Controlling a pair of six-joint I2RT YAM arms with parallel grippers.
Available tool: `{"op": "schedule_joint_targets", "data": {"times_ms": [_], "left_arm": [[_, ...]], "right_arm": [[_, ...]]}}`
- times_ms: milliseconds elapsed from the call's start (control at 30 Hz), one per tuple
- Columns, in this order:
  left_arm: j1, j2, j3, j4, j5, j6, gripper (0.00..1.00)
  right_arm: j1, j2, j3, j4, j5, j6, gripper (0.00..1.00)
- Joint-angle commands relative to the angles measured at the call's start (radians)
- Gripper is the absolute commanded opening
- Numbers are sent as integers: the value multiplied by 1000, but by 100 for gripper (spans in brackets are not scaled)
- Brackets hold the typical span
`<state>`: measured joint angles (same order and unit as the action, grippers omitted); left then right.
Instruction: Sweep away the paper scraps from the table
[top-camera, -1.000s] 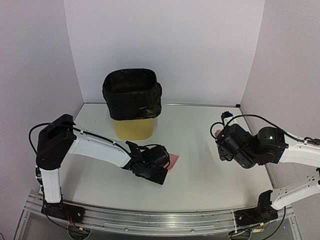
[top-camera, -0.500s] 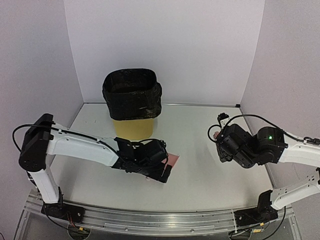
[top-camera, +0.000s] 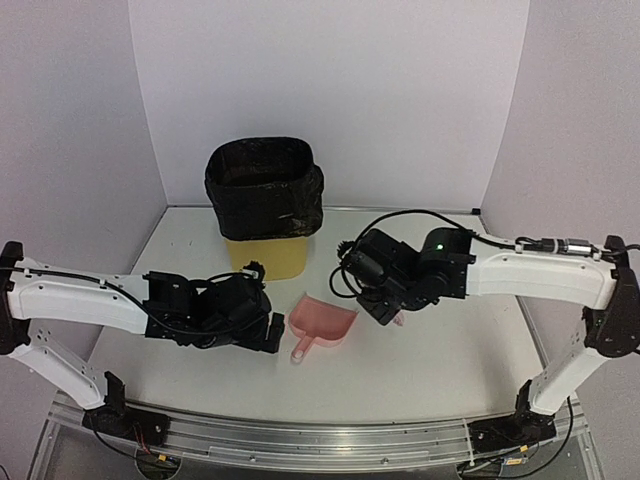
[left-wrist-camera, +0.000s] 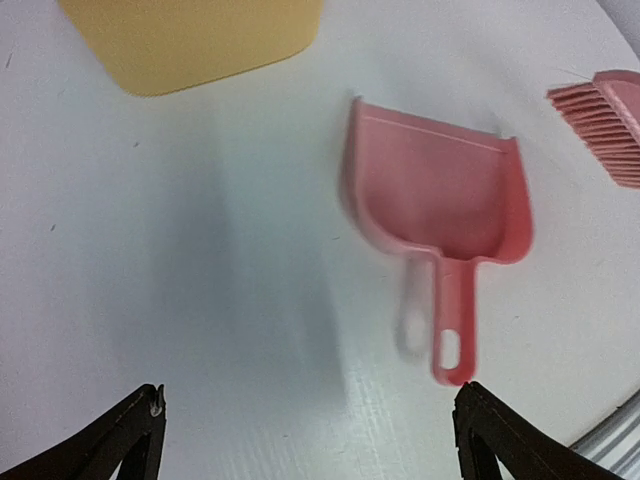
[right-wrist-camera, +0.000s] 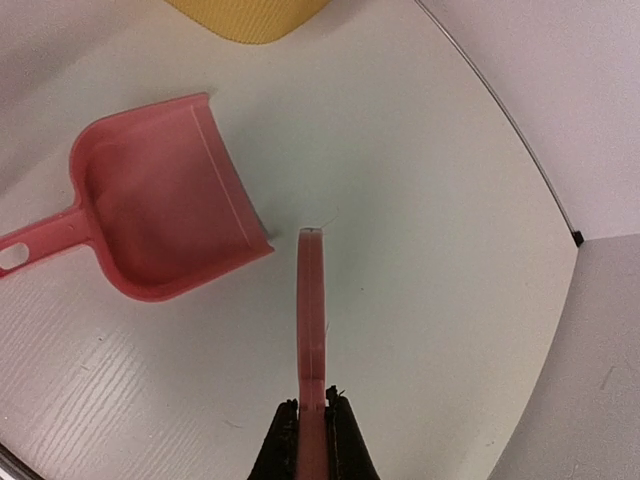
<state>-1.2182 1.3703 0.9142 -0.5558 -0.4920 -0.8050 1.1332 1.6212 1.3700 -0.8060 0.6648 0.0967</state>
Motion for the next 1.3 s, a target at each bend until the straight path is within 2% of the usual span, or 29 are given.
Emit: {"op": "schedule_joint_targets", "data": {"times_ms": [0,233,500,833,1067,1267], "left_arm": [[93,-174,-143,6,10,-89,100],[121,-343,-259,-34,-11,-157,100],[121,-370,-295,-76,-7,-210,100],[121,-406,-323,-87,-9,-232,100],[121,-425,-336,-97,-16,-253,100],[121,-455,-357,-104,-18,-278,100]], "right_arm": [[6,140,144,54,-135,-163,0],[5,308,294,105,-111,-295,0],[5,444,399,126,-57,-343,0],[18,462,437,166,91,-434,0],[29,475,465,212,58,-522,0],[33,484,429,224,-61,-585,0]]}}
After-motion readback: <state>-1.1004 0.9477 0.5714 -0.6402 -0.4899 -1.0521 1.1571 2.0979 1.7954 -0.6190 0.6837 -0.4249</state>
